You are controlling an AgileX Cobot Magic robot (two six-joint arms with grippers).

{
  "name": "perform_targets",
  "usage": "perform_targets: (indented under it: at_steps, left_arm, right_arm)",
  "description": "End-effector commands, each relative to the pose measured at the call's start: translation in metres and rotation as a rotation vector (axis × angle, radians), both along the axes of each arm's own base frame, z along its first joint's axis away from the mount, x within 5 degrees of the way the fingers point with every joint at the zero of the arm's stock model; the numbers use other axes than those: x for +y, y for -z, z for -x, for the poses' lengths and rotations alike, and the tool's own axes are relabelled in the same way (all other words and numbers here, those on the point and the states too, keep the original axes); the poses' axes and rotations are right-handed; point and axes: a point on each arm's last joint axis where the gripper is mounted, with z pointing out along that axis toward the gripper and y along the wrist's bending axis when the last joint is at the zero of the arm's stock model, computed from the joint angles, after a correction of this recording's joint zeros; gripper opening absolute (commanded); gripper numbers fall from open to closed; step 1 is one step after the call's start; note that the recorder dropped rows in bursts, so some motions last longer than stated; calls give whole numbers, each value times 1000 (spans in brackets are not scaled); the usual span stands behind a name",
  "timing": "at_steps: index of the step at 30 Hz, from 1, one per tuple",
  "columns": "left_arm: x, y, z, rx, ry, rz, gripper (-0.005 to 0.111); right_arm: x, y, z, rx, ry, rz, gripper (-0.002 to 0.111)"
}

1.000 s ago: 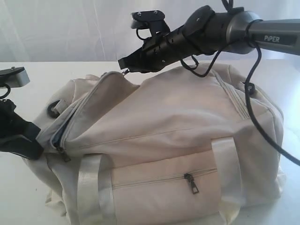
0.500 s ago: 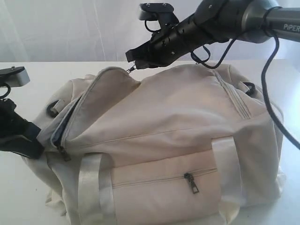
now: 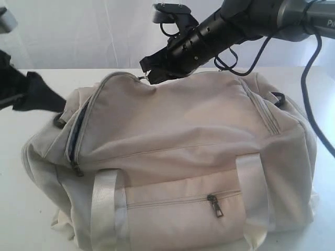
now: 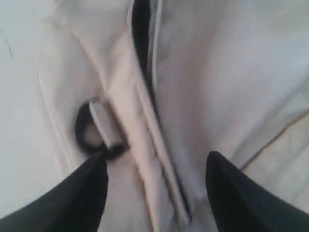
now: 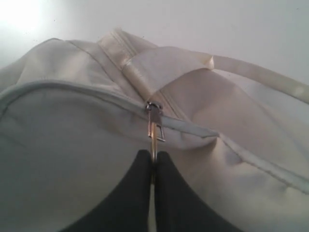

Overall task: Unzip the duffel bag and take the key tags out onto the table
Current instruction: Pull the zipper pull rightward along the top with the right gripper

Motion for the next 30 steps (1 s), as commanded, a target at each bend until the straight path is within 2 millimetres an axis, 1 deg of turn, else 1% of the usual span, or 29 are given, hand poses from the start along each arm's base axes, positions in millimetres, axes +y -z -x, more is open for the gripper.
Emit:
perform_targets:
  at_steps: [1,3,4,10,15,18,20,23,25,26,28,30]
  left_arm:
    - [-11,-18,-12,-201,32,161,63]
    - [-15,-20,-19,-264,66,221,63]
    - [-17,-18,-24,-289,89,220,63]
    - [-19,8,-53,-272,68,262,63]
    - [-21,32,-72,-249,68,279,63]
    - [-23,46,-81,-268,108,245,60]
    - [-24,52,-85,-290,132,225,58]
    - [-27,59,-90,-299,157,256,54]
    - [-28,63,-92,-296,172,270,49]
    - [-28,65,-92,-291,173,271,44]
    - [-28,67,-93,-286,175,268,31]
    - [-28,67,-92,-282,178,263,15]
  right_arm:
    - [-4,-8,2,5,-6,-8,0]
    - [-4,-9,4,12,-13,-11,0]
    - [-4,-9,5,21,-20,-10,0]
    - [-3,-8,8,49,-44,-8,0]
    - [-3,-7,9,65,-57,-7,0]
    - [-3,-7,10,68,-60,-6,0]
    - [-3,-7,10,70,-62,-6,0]
    - [-3,-7,10,70,-62,-6,0]
    - [-3,-7,10,70,-62,-6,0]
    - [-3,-7,10,70,-62,-6,0]
    - [-3,-7,10,66,-59,-6,0]
    - [-3,-7,9,65,-58,-7,0]
